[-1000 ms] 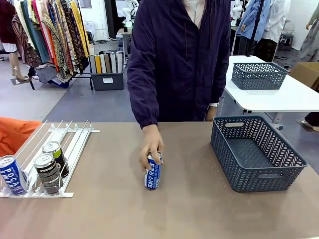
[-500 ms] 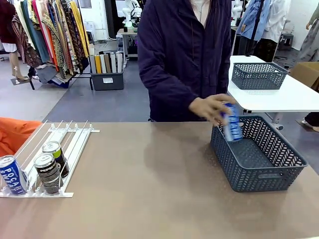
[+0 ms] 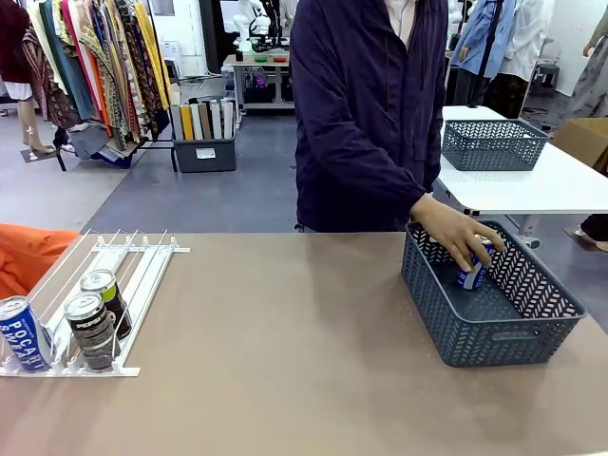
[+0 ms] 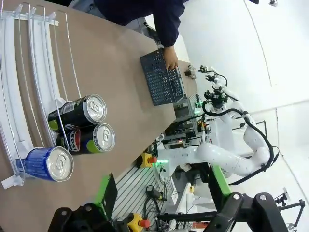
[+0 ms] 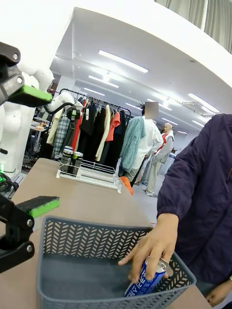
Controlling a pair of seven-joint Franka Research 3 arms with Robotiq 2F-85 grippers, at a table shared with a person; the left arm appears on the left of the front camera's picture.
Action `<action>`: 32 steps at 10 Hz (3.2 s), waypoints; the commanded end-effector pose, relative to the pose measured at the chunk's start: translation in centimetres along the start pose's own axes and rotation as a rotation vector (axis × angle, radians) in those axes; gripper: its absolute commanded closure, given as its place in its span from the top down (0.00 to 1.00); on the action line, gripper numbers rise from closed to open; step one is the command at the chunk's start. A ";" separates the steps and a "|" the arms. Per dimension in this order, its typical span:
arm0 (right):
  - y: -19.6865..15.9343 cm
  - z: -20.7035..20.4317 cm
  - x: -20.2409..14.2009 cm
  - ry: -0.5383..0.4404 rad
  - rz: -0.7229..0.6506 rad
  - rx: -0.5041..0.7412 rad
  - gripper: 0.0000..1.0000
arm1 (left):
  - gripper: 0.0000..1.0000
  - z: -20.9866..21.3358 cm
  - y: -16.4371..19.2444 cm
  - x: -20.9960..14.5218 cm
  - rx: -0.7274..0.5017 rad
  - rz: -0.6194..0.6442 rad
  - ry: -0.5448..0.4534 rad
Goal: Retrieve and store the cans from the dispenser.
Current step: Pick up the last remaining can from one row of the Automatic Can Dispenser and place it in the middle of the table.
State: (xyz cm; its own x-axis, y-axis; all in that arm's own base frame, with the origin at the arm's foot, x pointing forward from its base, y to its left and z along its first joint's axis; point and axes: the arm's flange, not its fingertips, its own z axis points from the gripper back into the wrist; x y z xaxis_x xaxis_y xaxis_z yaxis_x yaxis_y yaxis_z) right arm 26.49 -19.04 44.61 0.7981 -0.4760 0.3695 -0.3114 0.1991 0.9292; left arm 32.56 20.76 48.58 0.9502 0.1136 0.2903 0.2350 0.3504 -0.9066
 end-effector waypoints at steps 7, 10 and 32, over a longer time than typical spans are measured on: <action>0.4 -0.2 0.4 -0.020 0.003 0.023 1.00 | 1.00 -12.7 -6.1 2.6 1.060 -0.187 0.689; 0.4 -0.2 0.4 -0.020 0.003 0.023 1.00 | 1.00 -14.0 -7.0 2.8 0.934 -0.153 0.528; 0.4 -0.2 0.4 -0.020 0.003 0.023 1.00 | 0.45 -18.9 2.9 0.6 1.191 0.192 0.305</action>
State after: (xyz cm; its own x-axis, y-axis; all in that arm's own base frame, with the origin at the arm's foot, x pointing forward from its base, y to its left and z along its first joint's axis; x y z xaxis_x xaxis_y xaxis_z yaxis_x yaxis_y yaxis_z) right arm 26.49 -19.03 44.62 0.7982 -0.4757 0.3696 -0.3115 0.1992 0.9291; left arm 37.64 4.40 40.57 0.9963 0.0601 -0.0615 -0.0651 0.9945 -0.0822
